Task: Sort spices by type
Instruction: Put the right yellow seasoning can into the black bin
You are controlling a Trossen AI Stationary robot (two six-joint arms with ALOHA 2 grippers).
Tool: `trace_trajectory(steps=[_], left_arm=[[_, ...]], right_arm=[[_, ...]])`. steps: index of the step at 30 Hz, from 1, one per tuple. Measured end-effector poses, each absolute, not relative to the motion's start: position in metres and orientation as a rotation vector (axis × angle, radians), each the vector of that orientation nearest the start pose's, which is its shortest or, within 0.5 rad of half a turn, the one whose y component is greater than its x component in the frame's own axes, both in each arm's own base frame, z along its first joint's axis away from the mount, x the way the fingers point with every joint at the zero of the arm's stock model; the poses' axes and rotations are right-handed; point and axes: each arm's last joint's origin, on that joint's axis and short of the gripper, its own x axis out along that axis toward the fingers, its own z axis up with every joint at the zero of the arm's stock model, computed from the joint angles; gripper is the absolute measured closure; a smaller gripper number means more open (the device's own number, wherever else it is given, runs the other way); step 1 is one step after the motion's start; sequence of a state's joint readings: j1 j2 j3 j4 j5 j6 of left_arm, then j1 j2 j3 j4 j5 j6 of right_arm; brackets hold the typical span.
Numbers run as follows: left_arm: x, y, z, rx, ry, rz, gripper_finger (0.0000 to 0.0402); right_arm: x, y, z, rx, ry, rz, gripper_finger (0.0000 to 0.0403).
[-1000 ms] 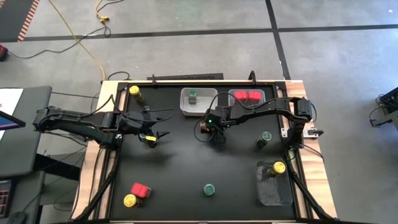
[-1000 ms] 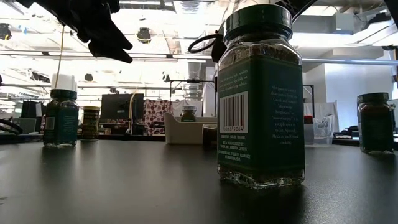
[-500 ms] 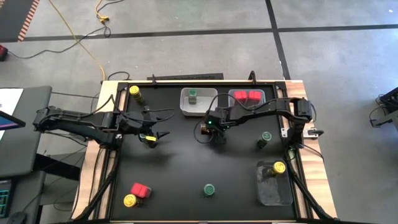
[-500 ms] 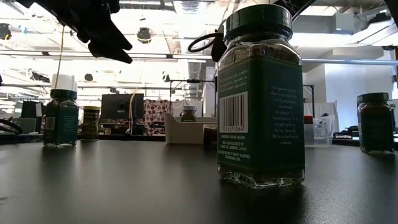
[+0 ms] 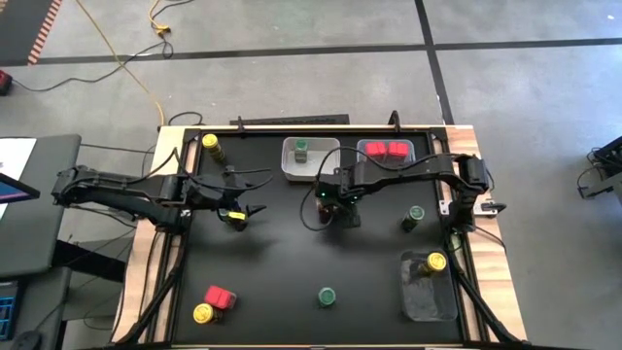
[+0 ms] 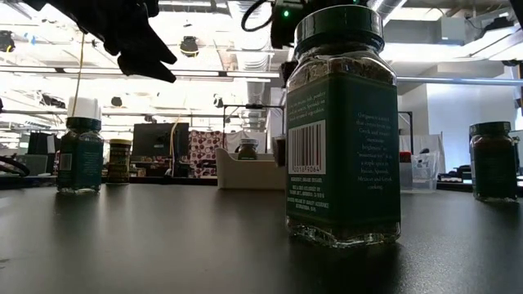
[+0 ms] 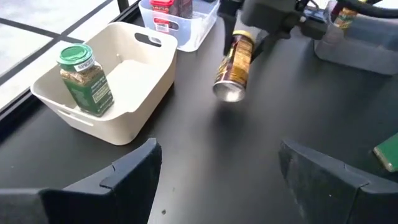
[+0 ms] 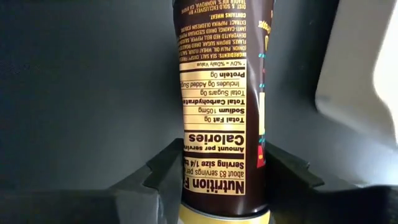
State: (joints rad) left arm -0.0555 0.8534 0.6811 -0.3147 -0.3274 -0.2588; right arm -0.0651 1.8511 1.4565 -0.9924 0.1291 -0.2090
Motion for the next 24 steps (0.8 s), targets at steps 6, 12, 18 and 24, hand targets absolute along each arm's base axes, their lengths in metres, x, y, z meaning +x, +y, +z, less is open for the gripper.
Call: trace_trajectory(steps=[6, 12, 18, 24], left_arm=[[0.188, -0.001, 0.277, -0.184, 0.4, 0.326, 0.0093], [0.191, -0.001, 0.276, -0.191, 0.403, 0.329, 0.0093], [0.195, -0.001, 0.272, -0.213, 0.413, 0.351, 0.0092], [0.208, 0.0, 0.263, -0.243, 0.416, 0.425, 0.0067]], right_arm=[[0.344, -0.017, 0.235, -0.178, 1.569, -0.025, 0.02], [0.323, -0.01, 0.244, -0.149, 1.795, -0.042, 0.0201], [0.316, -0.008, 0.249, -0.156, 1.879, -0.031, 0.02], [0.32, -0.006, 0.248, -0.142, 1.834, -0.054, 0.02]])
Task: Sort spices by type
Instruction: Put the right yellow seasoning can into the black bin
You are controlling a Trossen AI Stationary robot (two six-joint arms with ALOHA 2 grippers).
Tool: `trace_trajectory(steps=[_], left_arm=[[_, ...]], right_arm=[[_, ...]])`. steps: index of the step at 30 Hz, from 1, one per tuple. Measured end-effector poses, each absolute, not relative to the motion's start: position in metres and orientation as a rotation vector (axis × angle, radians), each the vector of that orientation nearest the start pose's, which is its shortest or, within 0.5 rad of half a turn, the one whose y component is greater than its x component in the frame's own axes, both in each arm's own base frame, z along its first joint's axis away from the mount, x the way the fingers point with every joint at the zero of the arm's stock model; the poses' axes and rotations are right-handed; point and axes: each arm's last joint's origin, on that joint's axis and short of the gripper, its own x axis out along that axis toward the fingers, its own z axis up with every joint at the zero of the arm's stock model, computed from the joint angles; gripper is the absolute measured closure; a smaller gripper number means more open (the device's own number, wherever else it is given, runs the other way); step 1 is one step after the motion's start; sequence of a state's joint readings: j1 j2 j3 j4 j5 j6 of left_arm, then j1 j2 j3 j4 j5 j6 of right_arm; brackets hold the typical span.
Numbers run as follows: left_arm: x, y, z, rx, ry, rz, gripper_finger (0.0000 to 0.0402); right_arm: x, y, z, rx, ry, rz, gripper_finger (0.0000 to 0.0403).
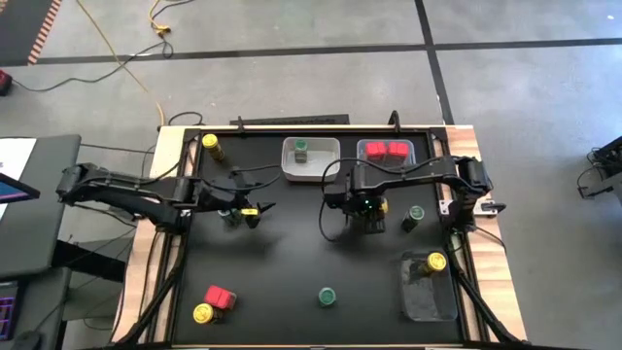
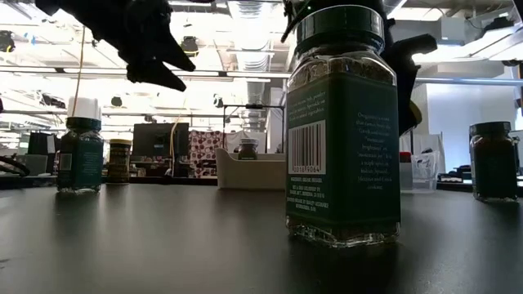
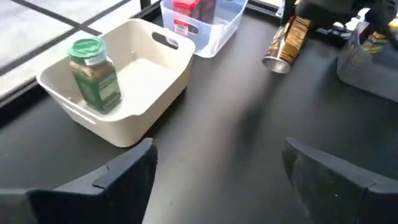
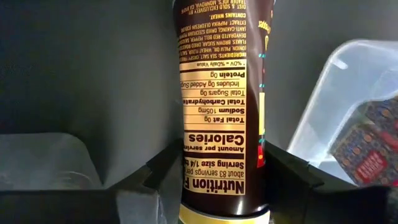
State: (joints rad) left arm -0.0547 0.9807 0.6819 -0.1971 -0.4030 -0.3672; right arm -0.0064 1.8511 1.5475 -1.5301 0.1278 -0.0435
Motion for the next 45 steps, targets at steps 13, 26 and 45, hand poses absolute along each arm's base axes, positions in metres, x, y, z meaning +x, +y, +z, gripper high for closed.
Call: trace_trajectory(steps=[13, 26, 45], left_arm=[[0.233, -0.003, 0.235, -0.389, 0.499, 0.467, 0.0016], [0.323, -0.008, 0.252, -0.291, 0.258, 0.132, 0.0017], [0.419, -0.019, 0.277, -0.09, 0.206, -0.056, 0.0017]], right_arm=[[0.307, 0.007, 0.271, -0.163, 1.763, -0.04, 0.02], [0.272, 0.012, 0.332, -0.152, 1.423, -0.041, 0.02], [0.268, 0.037, 0.334, -0.194, 1.4, -0.085, 0.02]])
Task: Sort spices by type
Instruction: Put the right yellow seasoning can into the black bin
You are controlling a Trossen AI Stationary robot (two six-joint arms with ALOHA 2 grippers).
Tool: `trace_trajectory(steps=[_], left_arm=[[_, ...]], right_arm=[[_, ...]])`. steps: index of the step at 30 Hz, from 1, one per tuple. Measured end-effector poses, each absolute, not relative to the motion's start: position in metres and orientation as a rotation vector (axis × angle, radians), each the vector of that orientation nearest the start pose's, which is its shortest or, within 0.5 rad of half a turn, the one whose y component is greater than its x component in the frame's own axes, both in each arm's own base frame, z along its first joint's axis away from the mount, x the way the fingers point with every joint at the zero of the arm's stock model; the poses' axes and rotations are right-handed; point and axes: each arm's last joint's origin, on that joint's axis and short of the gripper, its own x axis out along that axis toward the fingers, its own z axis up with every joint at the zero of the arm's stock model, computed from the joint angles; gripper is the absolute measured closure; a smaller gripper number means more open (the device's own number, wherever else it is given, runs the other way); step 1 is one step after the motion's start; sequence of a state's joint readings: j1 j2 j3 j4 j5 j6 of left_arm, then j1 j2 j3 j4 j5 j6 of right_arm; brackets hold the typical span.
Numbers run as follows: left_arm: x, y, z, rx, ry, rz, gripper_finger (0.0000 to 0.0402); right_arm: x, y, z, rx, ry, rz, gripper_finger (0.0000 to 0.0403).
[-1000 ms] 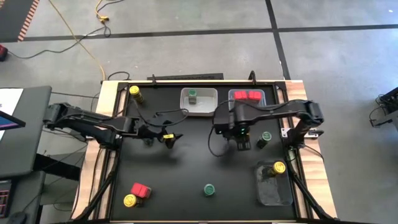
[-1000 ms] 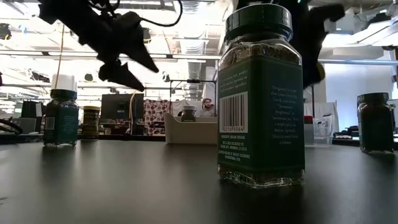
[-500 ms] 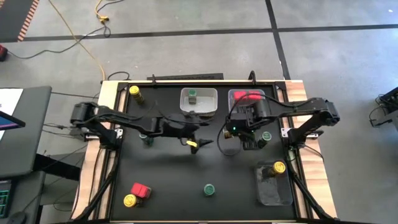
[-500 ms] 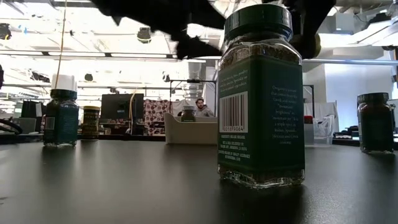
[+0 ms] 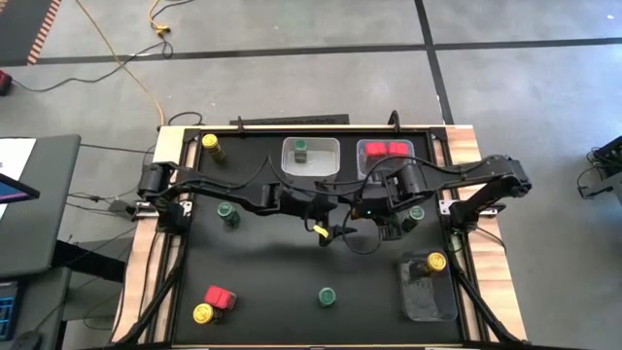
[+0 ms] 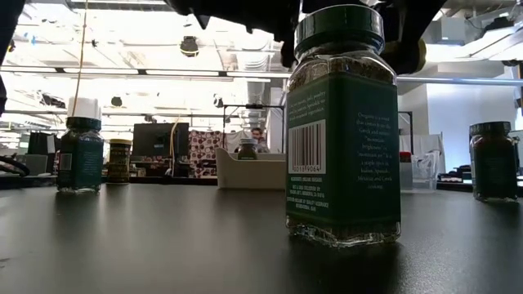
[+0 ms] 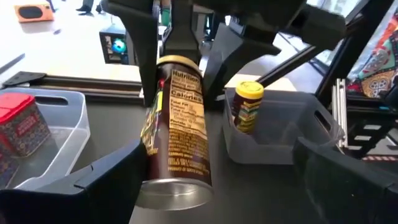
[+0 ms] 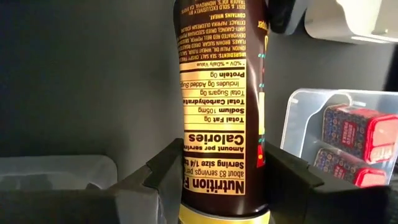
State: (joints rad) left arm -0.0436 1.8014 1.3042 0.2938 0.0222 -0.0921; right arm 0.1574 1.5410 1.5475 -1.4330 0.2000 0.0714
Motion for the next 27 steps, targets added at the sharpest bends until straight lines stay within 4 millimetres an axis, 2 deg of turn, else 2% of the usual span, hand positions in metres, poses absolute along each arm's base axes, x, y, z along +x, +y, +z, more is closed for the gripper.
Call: trace_trajectory(steps=[13, 27], left_arm=[[0.419, -0.017, 0.279, -0.086, 0.195, -0.003, 0.0017], [0.42, -0.017, 0.282, -0.039, 0.147, 0.024, 0.0017]], right_arm=[[0.251, 0.034, 0.362, -0.136, 1.203, -0.103, 0.02], [0.245, 0.043, 0.365, -0.141, 1.187, -0.05, 0.02]])
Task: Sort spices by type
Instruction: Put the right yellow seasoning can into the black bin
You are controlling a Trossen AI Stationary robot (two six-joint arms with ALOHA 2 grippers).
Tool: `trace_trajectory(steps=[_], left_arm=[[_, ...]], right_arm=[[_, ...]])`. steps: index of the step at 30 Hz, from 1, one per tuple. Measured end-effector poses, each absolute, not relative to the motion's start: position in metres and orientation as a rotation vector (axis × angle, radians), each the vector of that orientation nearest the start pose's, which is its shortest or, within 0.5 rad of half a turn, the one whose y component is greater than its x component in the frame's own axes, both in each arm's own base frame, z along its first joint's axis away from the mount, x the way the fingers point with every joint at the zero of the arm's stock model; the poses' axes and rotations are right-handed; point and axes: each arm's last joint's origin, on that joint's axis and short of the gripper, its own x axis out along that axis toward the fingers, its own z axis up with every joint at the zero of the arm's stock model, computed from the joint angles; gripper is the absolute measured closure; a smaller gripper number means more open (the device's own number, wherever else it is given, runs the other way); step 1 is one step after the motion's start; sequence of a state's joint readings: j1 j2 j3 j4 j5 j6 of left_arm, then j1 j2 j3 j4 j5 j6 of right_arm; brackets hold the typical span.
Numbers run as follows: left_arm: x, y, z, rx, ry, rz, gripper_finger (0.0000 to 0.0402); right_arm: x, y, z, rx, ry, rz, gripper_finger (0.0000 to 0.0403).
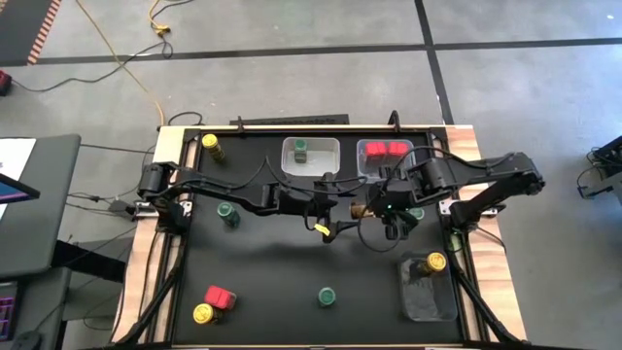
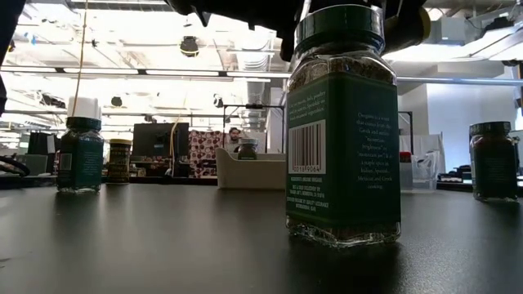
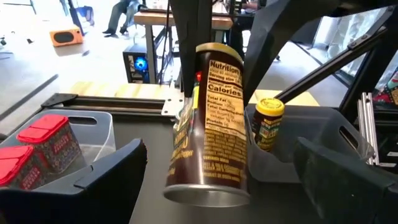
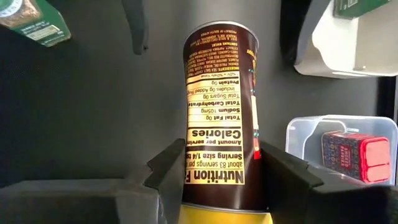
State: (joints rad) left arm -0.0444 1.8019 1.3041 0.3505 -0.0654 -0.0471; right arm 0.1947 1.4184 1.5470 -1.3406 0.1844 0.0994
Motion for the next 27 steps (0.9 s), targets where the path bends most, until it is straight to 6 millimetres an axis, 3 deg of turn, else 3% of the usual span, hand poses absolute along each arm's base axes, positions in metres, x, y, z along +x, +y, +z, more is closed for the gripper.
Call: trace_trajectory(steps=[19, 27], left_arm=[[0.4193, -0.017, 0.2799, -0.066, 0.17, 0.02, 0.0018], [0.4192, -0.017, 0.2798, -0.066, 0.171, 0.02, 0.0075]], right_arm=[[0.2471, 0.0437, 0.3753, -0.12, 1.064, -0.041, 0.0207], [0.2472, 0.0436, 0.3753, -0.122, 1.063, -0.045, 0.0207]])
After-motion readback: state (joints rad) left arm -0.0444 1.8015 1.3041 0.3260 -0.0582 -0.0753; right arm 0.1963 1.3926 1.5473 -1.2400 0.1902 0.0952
